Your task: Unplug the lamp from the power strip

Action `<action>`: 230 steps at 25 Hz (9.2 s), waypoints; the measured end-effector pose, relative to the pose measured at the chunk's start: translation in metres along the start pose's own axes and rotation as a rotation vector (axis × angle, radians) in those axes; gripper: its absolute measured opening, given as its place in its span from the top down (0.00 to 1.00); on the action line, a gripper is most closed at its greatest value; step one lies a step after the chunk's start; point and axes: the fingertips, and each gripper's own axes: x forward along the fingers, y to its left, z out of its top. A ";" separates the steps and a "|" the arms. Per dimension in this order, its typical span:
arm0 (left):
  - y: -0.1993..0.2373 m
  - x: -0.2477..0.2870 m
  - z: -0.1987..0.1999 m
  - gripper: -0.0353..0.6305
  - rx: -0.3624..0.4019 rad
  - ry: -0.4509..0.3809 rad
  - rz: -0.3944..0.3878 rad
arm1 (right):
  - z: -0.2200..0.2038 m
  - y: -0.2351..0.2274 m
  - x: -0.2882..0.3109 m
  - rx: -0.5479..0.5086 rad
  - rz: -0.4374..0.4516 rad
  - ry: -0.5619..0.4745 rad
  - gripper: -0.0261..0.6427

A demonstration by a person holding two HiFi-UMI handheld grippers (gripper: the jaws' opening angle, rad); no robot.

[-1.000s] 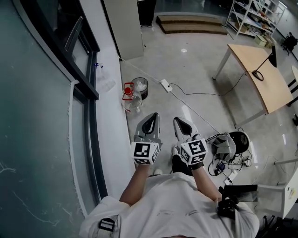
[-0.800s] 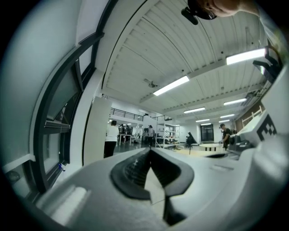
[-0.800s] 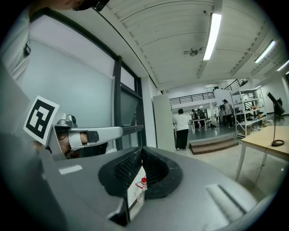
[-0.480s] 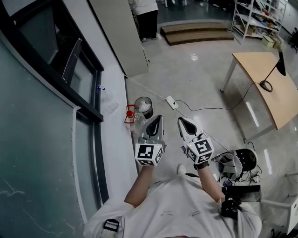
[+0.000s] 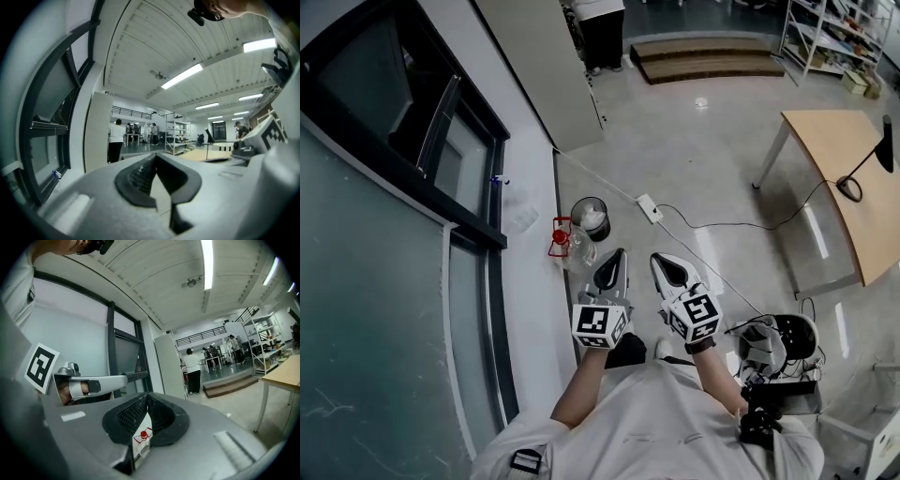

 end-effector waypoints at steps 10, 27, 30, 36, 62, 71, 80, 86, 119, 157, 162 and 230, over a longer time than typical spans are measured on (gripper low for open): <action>0.109 0.104 -0.005 0.94 -0.064 -0.027 0.001 | -0.009 -0.049 0.132 -0.009 -0.037 0.053 0.95; 0.187 0.251 -0.060 0.94 -0.091 0.092 -0.112 | -0.027 -0.180 0.223 0.077 -0.250 0.077 0.95; 0.183 0.277 -0.090 0.94 -0.092 0.137 -0.110 | -0.049 -0.211 0.231 0.102 -0.253 0.116 0.95; 0.177 0.321 -0.170 0.94 -0.139 0.285 -0.107 | -0.109 -0.268 0.251 0.131 -0.266 0.244 0.95; 0.256 0.416 -0.556 0.94 -0.292 0.766 0.014 | -0.430 -0.411 0.348 0.212 -0.125 0.655 0.95; 0.256 0.422 -0.686 0.94 -0.310 0.779 -0.013 | -0.551 -0.430 0.369 0.189 -0.061 0.678 0.95; 0.278 0.456 -0.852 0.94 -0.307 0.754 -0.078 | -0.680 -0.498 0.393 0.103 -0.053 0.640 0.95; 0.291 0.489 -0.950 0.94 -0.183 0.750 -0.186 | -0.767 -0.535 0.433 0.048 -0.001 0.596 0.95; 0.316 0.571 -1.016 0.31 1.505 0.909 -1.173 | -0.815 -0.553 0.460 0.094 0.061 0.554 0.95; 0.306 0.571 -1.058 0.29 1.611 0.964 -1.372 | -0.865 -0.556 0.507 -0.116 0.065 0.651 0.86; 0.306 0.572 -1.059 0.28 1.589 0.960 -1.391 | -0.862 -0.556 0.514 -0.123 0.086 0.588 0.85; 0.283 0.599 -0.876 0.43 0.635 0.469 -0.665 | -0.694 -0.645 0.442 0.030 -0.197 0.122 0.88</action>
